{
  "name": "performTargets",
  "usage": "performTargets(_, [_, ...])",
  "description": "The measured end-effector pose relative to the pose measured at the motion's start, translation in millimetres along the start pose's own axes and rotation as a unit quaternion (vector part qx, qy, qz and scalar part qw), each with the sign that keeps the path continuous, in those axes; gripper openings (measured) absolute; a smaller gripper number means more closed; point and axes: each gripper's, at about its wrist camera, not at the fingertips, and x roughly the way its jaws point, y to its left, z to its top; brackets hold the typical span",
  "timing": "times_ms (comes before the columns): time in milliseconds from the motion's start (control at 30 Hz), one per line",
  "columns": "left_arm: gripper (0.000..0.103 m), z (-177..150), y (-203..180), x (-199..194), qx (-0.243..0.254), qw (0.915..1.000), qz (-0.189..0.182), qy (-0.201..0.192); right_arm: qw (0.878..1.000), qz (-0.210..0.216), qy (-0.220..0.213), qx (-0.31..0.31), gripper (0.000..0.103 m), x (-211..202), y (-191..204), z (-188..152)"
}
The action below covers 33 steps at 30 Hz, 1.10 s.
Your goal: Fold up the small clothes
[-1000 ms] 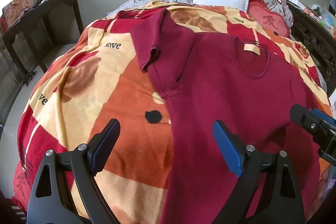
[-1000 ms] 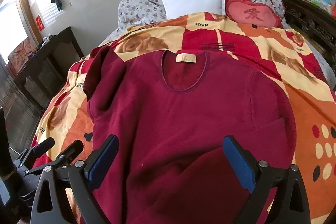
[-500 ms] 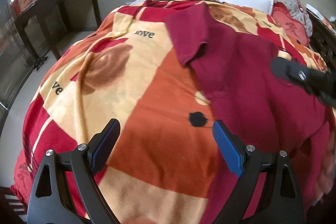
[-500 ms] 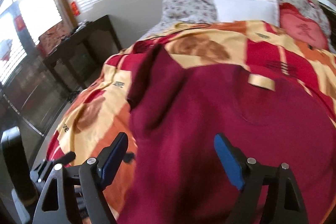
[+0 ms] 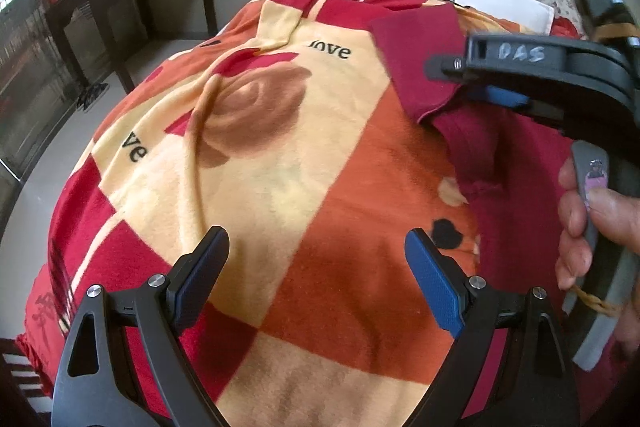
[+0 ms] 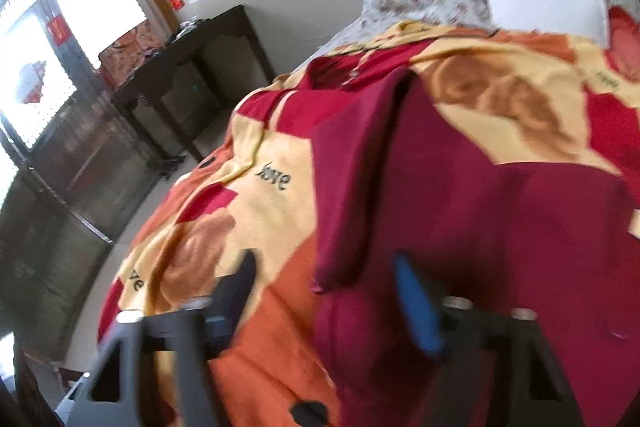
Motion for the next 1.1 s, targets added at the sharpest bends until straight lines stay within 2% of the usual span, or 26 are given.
performTargets(67, [0.09,0,1,0,-0.003,1.0,0.0,0.0,1.0,0.002,0.001,0.01,0.017,3,-4,1])
performTargets(133, [0.09,1,1,-2,-0.004,1.0,0.0,-0.002,1.0,0.007,-0.021,0.01,0.008,-14,-4,0])
performTargets(233, [0.09,1,0,-5,-0.006,1.0,-0.002,-0.006,0.998,0.043,-0.052,0.002,0.008,-59,-4,0])
performTargets(400, [0.09,1,-11,-12,-0.002,0.9999,-0.013,-0.008,0.995,0.056,-0.081,-0.023,0.007,-140,-13,-8])
performTargets(500, [0.09,1,-17,-20,0.008,0.9997,-0.01,-0.019,0.995,0.031,-0.088,-0.035,0.007,-186,-30,-21])
performTargets(600, [0.09,3,-23,-23,0.011,0.9996,-0.016,-0.019,0.995,-0.014,-0.093,-0.027,0.007,-225,-60,-35])
performTargets(700, [0.09,3,-31,-27,0.016,0.9995,-0.017,-0.023,0.994,-0.057,-0.093,0.014,0.007,-257,-103,-50])
performTargets(800, [0.09,4,-41,-30,0.025,0.9992,-0.017,-0.026,0.991,-0.079,-0.087,0.07,0.007,-277,-150,-65])
performTargets(833, [0.09,4,-44,-30,0.028,0.9991,-0.017,-0.027,0.99,-0.089,-0.081,0.078,0.007,-280,-161,-66])
performTargets(933, [0.09,4,-54,-30,0.038,0.9988,-0.016,-0.028,0.981,-0.16,-0.043,0.096,0.007,-269,-195,-76])
performTargets(1100, [0.09,9,-72,-30,0.056,0.9977,-0.015,-0.035,0.979,-0.174,-0.017,0.109,0.007,-249,-222,-83])
